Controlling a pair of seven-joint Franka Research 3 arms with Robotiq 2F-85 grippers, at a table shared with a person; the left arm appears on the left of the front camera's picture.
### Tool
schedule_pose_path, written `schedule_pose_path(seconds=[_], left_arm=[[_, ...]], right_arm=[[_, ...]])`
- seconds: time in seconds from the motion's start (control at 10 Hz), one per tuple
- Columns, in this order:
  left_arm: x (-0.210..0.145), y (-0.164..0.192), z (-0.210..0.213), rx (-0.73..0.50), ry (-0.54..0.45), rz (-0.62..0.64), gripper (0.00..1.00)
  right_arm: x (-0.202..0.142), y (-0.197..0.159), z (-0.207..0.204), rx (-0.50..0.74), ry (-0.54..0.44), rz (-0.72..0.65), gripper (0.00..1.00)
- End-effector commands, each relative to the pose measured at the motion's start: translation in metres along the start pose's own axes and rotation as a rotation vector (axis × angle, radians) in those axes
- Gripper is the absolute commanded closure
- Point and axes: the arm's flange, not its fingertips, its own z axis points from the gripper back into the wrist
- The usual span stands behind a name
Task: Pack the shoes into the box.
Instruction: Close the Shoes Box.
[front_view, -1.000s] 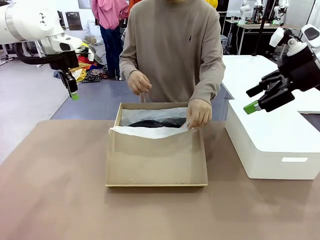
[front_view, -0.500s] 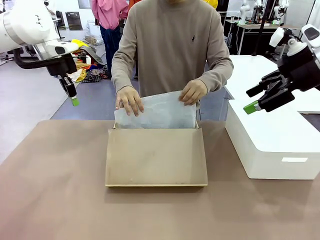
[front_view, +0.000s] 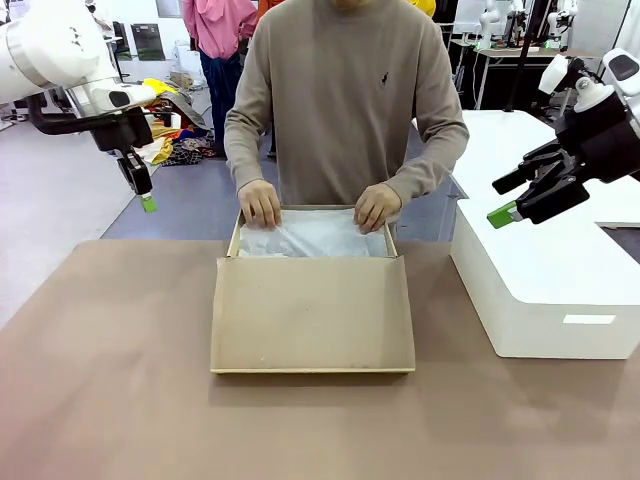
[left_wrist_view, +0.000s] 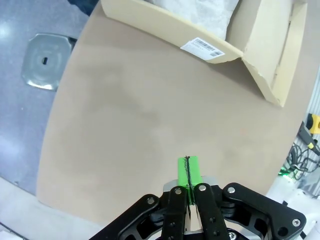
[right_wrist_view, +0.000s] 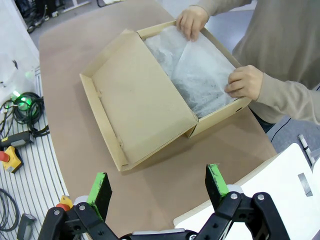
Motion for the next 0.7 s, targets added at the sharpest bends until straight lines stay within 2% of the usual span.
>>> schedule_pose_path(seconds=[0.0, 0.3, 0.6], left_arm=[[-0.0018, -0.0004, -0.0009, 0.012, -0.008, -0.014, 1.00], [-0.0018, -0.0004, -0.0009, 0.012, -0.008, -0.014, 1.00], [-0.0001, 0.0080, -0.0086, -0.039, -0.009, 0.028, 1.00]], right_arm=[[0.0011, -0.0016, -0.0008, 0.014, -0.028, 0.004, 0.00], [0.0011, -0.0016, -0.0008, 0.014, -0.028, 0.004, 0.00], [0.0011, -0.0016, -0.0008, 0.014, -0.028, 0.004, 0.00]])
